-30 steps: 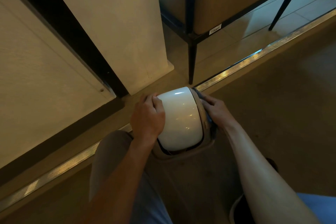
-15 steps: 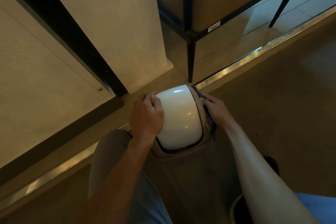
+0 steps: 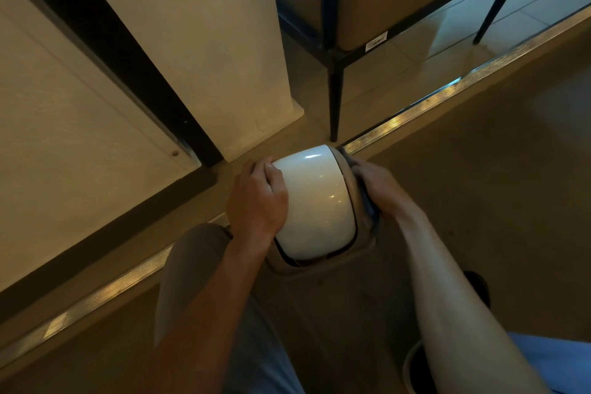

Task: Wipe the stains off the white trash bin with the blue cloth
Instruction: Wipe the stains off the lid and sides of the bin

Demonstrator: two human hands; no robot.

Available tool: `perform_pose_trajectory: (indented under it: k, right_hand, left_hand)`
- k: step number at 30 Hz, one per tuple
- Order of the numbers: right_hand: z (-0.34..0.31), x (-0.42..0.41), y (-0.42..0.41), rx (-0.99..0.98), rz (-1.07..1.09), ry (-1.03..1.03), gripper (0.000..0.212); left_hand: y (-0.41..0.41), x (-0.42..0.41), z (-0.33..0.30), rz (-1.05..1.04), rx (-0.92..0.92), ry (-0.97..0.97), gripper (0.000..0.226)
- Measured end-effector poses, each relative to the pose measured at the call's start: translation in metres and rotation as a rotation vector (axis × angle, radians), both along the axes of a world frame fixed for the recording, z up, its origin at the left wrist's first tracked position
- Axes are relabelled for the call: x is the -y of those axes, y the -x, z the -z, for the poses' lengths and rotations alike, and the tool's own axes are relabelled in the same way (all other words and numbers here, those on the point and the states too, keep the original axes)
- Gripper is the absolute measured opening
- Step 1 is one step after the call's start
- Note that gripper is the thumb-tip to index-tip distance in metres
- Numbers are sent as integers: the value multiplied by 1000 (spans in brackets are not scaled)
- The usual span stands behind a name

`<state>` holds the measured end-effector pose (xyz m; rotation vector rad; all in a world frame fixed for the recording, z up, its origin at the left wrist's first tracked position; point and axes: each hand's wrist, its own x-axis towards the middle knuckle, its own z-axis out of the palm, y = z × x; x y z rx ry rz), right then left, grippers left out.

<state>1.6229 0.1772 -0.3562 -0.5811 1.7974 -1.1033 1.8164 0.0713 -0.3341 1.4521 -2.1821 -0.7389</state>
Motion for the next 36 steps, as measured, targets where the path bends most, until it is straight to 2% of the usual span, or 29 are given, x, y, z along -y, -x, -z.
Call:
perform_pose_trajectory:
  k: [3,6,14,21,29,33,36]
  right_hand:
    - [-6,34,13,-15,-82,-53,37]
    - [-6,32,11,-8,-96,-33,38]
    - [11,-62,-43,120,262,81,39]
    - [2,-25,-18,65,151,70,41]
    - [23,-87,-89,128,529,125,45]
    - [21,-76,-77,144,591,110,29]
    - [19,-73,-84,99,643,67,35]
  left_hand:
    - [1,0,1,-5,-4,11,41]
    - [3,2,2,-26,-18,13,45]
    - [3,1,4,-44,-9,10,43]
    - [4,-2,3,-50,-25,-1,40]
    - [4,-2,7,-91,-45,39,44]
    - [2,-2,8,-61,-42,80,43]
    - [1,0,11,-42,-45,50,41]
